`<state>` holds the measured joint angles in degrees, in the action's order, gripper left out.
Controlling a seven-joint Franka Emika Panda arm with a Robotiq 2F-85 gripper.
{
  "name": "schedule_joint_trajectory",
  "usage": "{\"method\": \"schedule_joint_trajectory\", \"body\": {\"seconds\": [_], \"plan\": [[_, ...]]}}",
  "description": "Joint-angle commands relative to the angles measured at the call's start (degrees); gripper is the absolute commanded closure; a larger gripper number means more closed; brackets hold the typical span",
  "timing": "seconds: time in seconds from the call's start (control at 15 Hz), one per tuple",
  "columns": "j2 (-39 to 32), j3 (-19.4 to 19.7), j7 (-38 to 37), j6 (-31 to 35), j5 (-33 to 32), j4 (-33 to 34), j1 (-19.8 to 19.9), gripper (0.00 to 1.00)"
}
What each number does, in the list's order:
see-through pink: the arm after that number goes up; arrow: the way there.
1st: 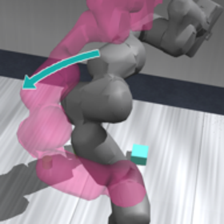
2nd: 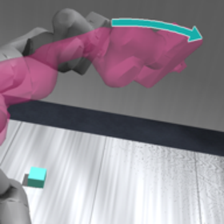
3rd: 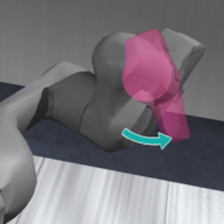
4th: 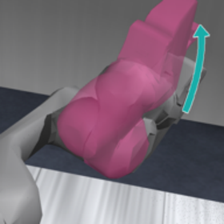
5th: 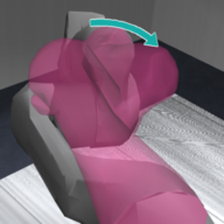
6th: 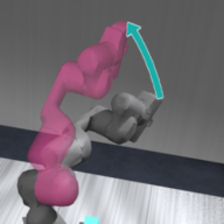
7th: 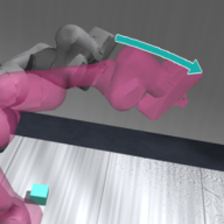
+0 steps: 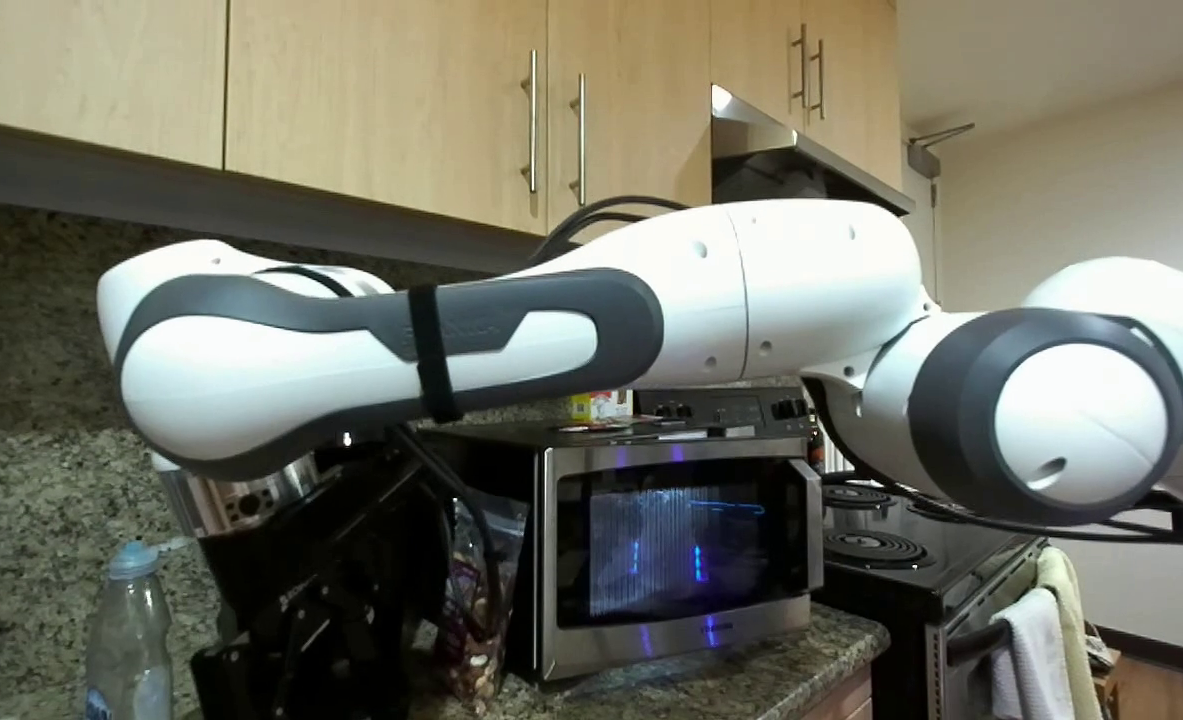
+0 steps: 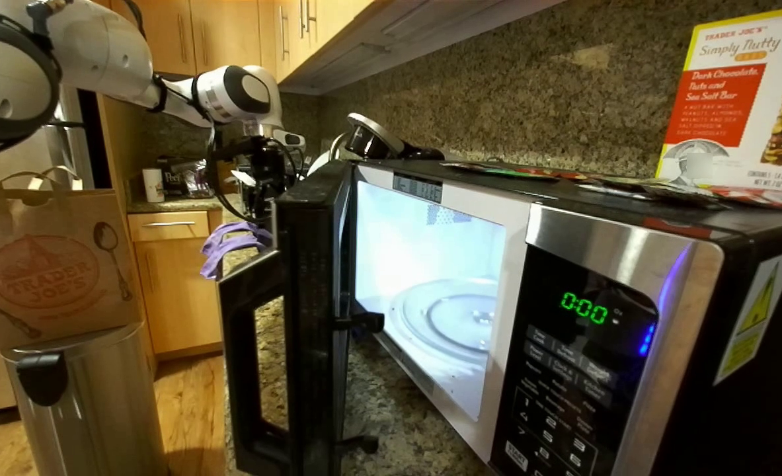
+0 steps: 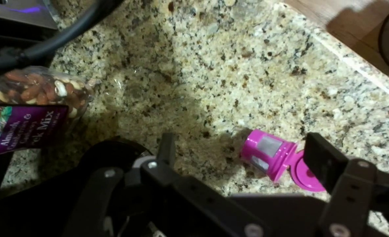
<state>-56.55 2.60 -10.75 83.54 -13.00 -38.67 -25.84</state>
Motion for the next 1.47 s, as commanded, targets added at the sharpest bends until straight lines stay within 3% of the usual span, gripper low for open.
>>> {"method": "schedule_joint_trajectory", "body": {"seconds": [0.0, 0.67, 1.4], "plan": [[-4.4, 0.4, 0.0, -1.5, -1.1, 2.9, -2.0, 0.0], [-10.9, 4.9, -0.5, -0.7, -5.2, 8.2, -7.3, 0.0], [-13.1, 10.6, -2.5, 3.0, -6.5, 11.2, -8.7, 0.0]]}}
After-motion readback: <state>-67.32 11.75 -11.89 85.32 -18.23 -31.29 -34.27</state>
